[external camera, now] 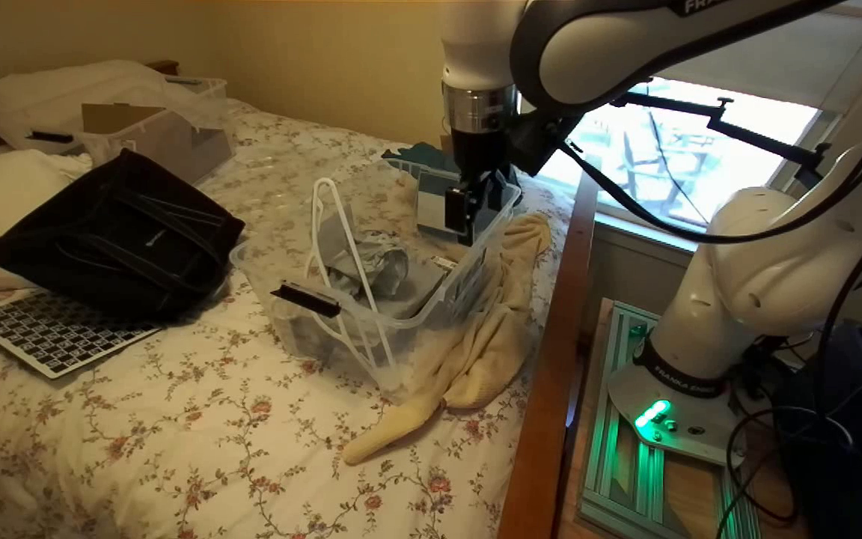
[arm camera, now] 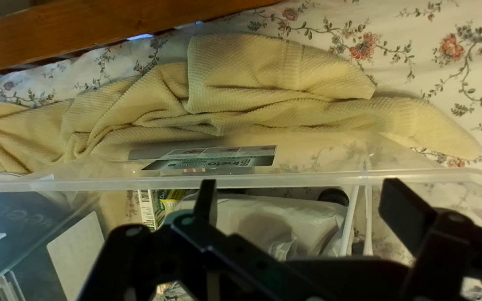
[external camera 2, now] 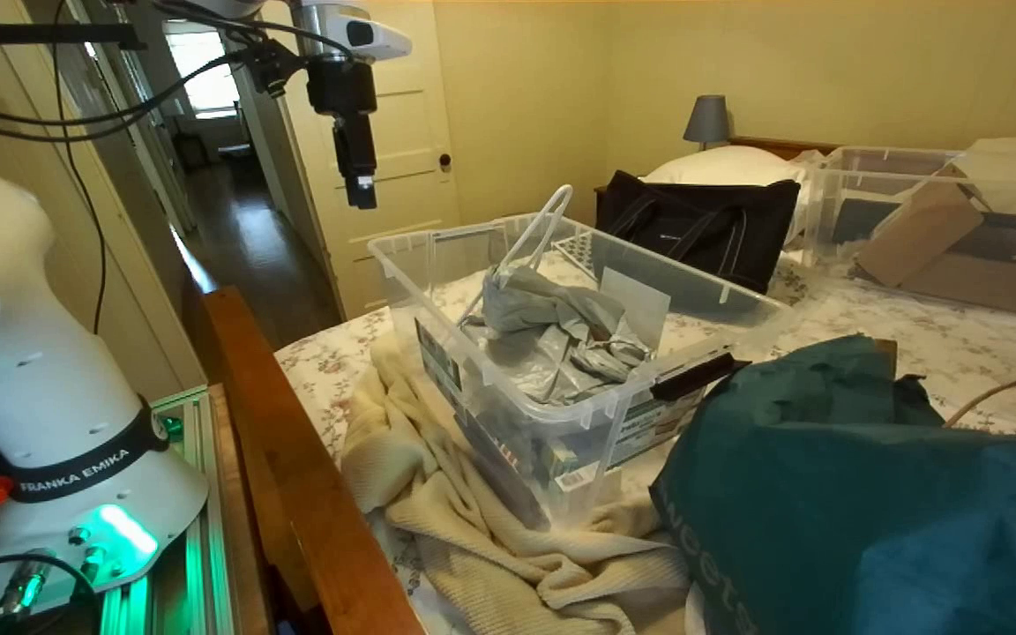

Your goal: Remove the white hanger from the clear container and put it on the bed.

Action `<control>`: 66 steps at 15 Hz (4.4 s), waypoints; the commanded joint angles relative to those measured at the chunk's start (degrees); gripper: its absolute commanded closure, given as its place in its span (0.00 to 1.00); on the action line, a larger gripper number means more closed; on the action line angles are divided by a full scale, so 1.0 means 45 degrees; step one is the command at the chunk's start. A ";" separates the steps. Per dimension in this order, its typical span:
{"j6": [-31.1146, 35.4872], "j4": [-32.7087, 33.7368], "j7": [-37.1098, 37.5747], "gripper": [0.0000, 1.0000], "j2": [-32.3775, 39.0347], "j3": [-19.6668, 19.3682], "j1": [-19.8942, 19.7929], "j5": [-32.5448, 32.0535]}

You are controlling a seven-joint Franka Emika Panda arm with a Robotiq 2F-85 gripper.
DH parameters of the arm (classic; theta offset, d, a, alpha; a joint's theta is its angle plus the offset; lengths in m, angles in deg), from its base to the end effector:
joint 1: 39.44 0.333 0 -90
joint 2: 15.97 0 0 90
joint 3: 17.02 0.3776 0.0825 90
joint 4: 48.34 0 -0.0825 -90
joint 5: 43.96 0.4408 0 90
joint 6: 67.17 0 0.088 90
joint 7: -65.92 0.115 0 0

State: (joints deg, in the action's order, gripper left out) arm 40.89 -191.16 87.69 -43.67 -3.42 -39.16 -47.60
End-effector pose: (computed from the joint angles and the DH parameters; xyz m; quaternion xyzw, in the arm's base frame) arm 0.3951 0.0960 0.4635 0.9914 -0.0733 -0.0402 0.1002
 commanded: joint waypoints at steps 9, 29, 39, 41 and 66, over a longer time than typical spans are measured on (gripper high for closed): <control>0.1307 0.1028 0.3278 0.00 0.1402 -0.0203 0.0155 0.0436; 0.6694 0.2754 0.8527 0.00 0.5921 -0.0249 0.0225 -0.3664; 0.6339 0.4283 1.1245 0.39 0.7626 -0.1223 0.1310 -0.5837; 0.6264 0.4528 1.1487 0.54 0.7852 -0.1408 0.1522 -0.6011; 0.4526 0.6882 1.2320 0.64 1.0252 -0.3173 0.2580 -0.6942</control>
State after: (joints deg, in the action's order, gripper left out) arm 63.44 -162.50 141.10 1.06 -16.67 -29.17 -76.82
